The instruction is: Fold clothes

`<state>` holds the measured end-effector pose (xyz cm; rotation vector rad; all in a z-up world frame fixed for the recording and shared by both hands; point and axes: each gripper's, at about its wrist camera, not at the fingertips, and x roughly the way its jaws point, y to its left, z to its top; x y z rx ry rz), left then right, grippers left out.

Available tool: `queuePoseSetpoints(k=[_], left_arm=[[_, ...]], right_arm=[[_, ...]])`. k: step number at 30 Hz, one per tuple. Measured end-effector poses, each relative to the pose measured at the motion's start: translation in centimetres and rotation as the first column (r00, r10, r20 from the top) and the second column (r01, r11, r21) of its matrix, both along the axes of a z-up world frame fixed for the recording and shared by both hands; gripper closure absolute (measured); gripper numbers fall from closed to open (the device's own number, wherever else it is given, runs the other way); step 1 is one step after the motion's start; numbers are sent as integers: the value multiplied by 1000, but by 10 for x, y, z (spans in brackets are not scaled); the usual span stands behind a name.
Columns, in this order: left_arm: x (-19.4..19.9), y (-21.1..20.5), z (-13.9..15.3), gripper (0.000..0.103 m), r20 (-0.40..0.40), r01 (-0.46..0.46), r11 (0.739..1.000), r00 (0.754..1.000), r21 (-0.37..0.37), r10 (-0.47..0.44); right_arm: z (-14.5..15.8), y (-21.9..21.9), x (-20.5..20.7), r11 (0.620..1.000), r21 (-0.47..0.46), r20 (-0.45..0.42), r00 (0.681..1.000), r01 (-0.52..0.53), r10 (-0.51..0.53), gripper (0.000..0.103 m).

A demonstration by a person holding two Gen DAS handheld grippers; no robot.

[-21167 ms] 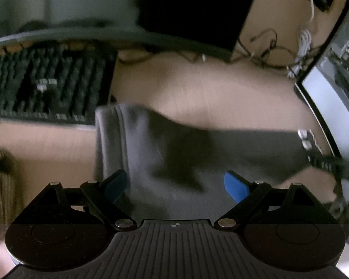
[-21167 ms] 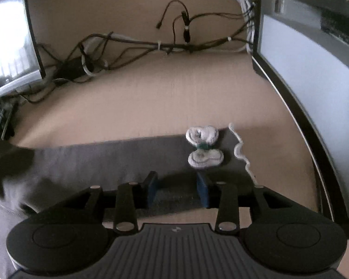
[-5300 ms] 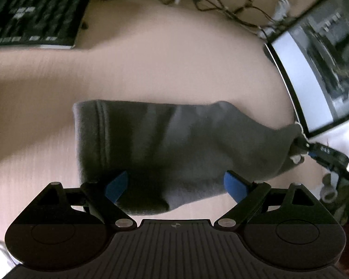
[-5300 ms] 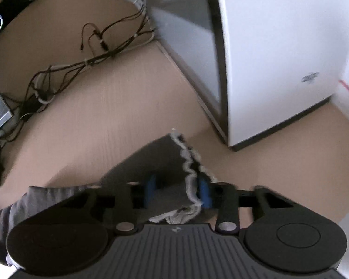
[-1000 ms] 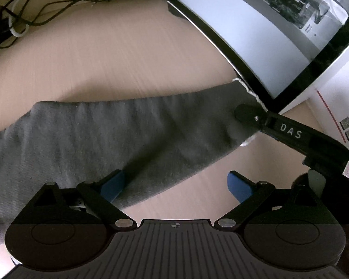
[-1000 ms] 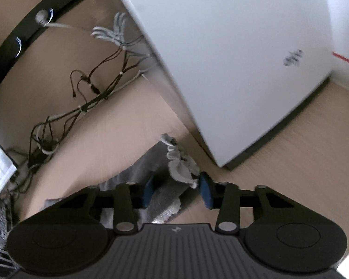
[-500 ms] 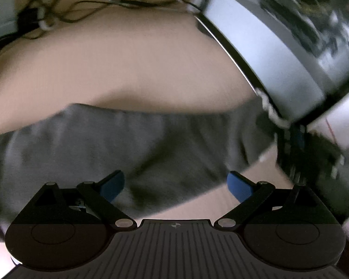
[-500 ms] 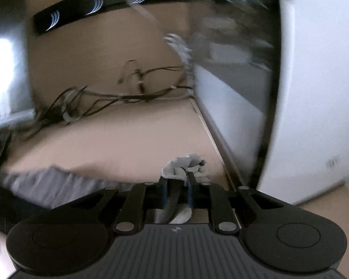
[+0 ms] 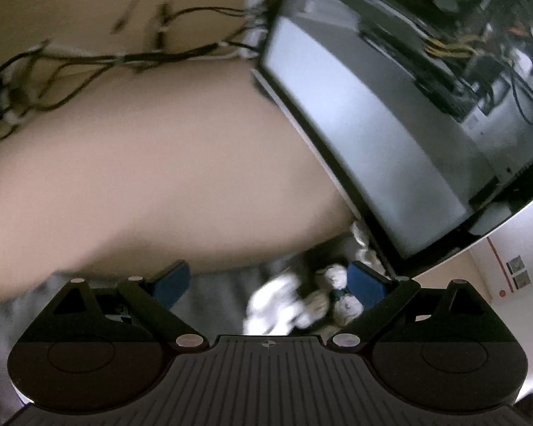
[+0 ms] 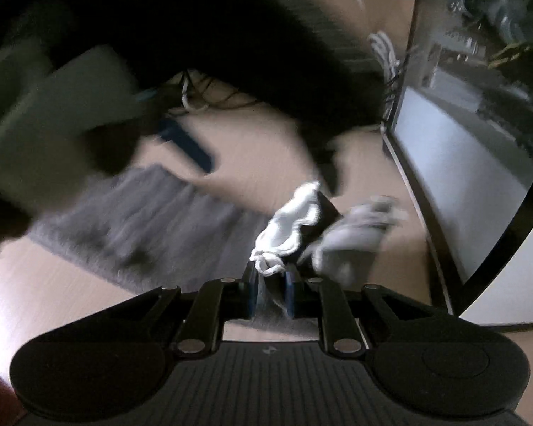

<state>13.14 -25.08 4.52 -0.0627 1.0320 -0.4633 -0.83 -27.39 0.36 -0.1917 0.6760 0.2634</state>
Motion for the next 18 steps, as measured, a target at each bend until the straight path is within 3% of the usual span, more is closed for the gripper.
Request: queuePoseSetpoints(k=[4, 7, 11, 14, 17, 18], left_arm=[[7, -29, -13, 5, -4, 36, 995, 999, 90, -36], [12, -34, -27, 5, -31, 18, 990, 999, 137, -14], [11, -12, -28, 5, -73, -39, 996, 996, 85, 45], [8, 5, -26, 5, -106, -83, 996, 991, 28, 85], [-2, 13, -21, 5, -120, -95, 995, 988, -14, 93], [-7, 15, -20, 5, -120, -94, 995, 989, -23, 90]], right_arm=[[0, -4, -1, 1000, 9, 2, 1000, -12, 12, 88], [2, -10, -1, 999, 36, 3, 1000, -11, 11, 88], [17, -46, -15, 986, 133, 18, 994, 105, -109, 88], [17, -87, -18, 925, 239, -52, 955, 295, -292, 88], [6, -123, -13, 823, 317, -178, 882, 470, -435, 85], [3, -129, -13, 805, 322, -195, 867, 498, -458, 85]])
